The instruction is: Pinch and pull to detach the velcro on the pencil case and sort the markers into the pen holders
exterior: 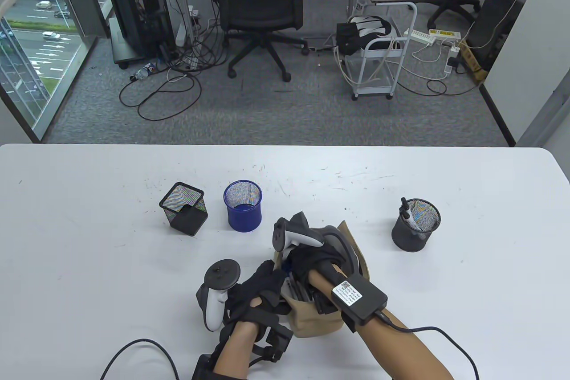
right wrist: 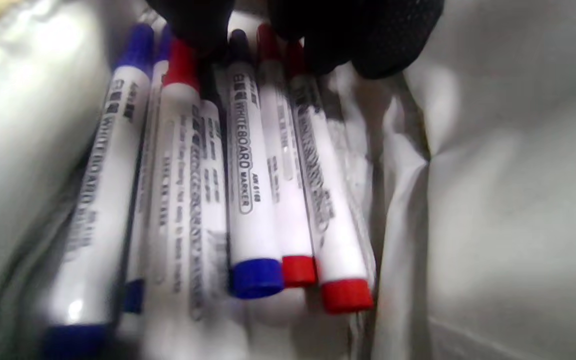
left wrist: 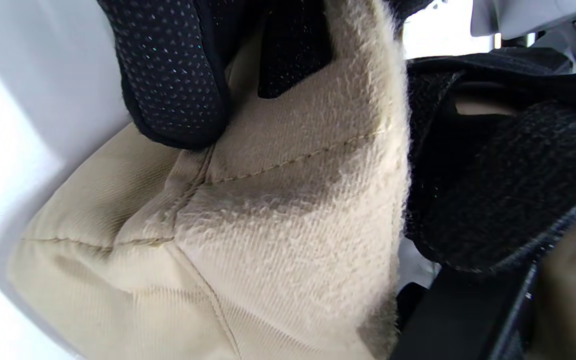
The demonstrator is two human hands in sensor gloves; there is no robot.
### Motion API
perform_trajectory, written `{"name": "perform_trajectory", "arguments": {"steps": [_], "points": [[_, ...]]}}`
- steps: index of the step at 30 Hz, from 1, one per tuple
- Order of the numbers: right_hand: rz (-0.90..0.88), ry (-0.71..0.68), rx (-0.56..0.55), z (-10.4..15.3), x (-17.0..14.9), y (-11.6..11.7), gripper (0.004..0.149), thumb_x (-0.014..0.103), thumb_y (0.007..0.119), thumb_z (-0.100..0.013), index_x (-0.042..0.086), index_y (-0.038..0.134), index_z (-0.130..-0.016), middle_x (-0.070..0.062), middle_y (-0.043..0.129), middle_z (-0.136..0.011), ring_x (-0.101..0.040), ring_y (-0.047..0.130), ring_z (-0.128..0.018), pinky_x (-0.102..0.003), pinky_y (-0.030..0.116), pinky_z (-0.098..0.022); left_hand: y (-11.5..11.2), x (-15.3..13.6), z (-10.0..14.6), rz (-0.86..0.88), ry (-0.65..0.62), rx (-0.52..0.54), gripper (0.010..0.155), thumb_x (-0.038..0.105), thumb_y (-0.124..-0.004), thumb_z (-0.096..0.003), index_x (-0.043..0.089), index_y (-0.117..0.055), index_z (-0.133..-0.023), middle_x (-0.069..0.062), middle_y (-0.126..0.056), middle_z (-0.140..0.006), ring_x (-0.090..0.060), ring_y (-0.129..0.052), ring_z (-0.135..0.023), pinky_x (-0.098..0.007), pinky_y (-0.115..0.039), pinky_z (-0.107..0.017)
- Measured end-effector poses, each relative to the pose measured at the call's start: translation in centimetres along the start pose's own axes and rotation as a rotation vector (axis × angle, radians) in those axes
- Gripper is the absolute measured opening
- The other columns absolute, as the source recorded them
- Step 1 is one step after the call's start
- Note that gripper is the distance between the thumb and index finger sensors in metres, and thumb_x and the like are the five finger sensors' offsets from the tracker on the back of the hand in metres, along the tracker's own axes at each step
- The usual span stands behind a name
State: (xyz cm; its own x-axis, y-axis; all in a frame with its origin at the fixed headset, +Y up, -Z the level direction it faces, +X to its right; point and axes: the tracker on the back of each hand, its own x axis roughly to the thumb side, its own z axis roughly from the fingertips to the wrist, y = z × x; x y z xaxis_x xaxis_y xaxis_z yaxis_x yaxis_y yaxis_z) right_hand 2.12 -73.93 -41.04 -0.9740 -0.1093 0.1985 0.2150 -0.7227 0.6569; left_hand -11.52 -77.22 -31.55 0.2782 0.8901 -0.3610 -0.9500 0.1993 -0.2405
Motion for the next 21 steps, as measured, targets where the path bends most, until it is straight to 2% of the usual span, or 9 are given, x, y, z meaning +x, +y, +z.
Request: {"name": "perform_trajectory", "arguments": {"steps": [3,5,8,14,18,21], "points": [[-0.002,-0.015,0.005,0.0,-0.2,0.1,0.045,0.028,0.072,-0.052,0.035,0.079,-0.096,-0.019,0.051,-0.115,-0.045,0.073,-0.090,-0.056,0.072,-0.057,0.0,0.0,0.0,-0.004,0.000,0.003,0.071,0.039,-0.064,-0.0591,0.003,-0.042,-0.117,-0.033,-0.063,-0.111,-0.048,-0.088,-0.087,-0.037,-0.099,-0.044],[-0.021,-0.034,0.018,-0.1,-0.5,0.2,0.048,0.029,0.070,-0.053,0.037,0.072,-0.100,-0.020,0.047,-0.116,-0.045,0.071,-0.091,-0.056,0.071,-0.058,-0.1,0.0,0.0,-0.011,0.000,0.001,0.071,0.039,-0.064,-0.0592,0.003,-0.042,-0.117,-0.033,-0.063,-0.111,-0.048,-0.088,-0.087,-0.037,-0.098,-0.044],[-0.041,-0.047,0.038,-0.3,-0.7,0.4,0.050,0.037,0.073,-0.050,0.037,0.071,-0.101,-0.019,0.045,-0.116,-0.046,0.070,-0.092,-0.056,0.071,-0.058,-0.1,0.0,-0.1,-0.015,0.001,0.000,0.070,0.038,-0.064,-0.0592,0.003,-0.042,-0.116,-0.033,-0.063,-0.111,-0.047,-0.088,-0.087,-0.037,-0.098,-0.044],[-0.037,-0.043,0.039,-0.4,-0.6,0.3,0.043,0.036,0.070,-0.052,0.033,0.078,-0.095,-0.018,0.046,-0.117,-0.045,0.069,-0.093,-0.055,0.071,-0.058,-0.1,0.0,-0.1,-0.019,0.005,0.011,0.068,0.034,-0.062,-0.0591,0.003,-0.043,-0.116,-0.033,-0.063,-0.111,-0.047,-0.089,-0.087,-0.036,-0.099,-0.044],[-0.055,-0.057,0.029,0.1,-0.7,0.0,0.043,0.034,0.071,-0.052,0.028,0.080,-0.094,-0.018,0.044,-0.117,-0.046,0.063,-0.096,-0.057,0.069,-0.059,-0.3,0.0,0.0,-0.041,0.004,0.030,0.067,0.031,-0.061,-0.0589,0.003,-0.042,-0.116,-0.033,-0.065,-0.110,-0.046,-0.090,-0.086,-0.034,-0.100,-0.043],[-0.066,-0.085,0.008,1.0,-0.8,-0.5,0.043,0.037,0.074,-0.051,0.029,0.081,-0.093,-0.019,0.044,-0.117,-0.047,0.061,-0.097,-0.058,0.068,-0.059,-0.3,0.0,0.0,-0.043,0.002,0.036,0.067,0.031,-0.061,-0.0591,0.002,-0.042,-0.116,-0.032,-0.065,-0.110,-0.045,-0.091,-0.086,-0.033,-0.101,-0.044]]}}
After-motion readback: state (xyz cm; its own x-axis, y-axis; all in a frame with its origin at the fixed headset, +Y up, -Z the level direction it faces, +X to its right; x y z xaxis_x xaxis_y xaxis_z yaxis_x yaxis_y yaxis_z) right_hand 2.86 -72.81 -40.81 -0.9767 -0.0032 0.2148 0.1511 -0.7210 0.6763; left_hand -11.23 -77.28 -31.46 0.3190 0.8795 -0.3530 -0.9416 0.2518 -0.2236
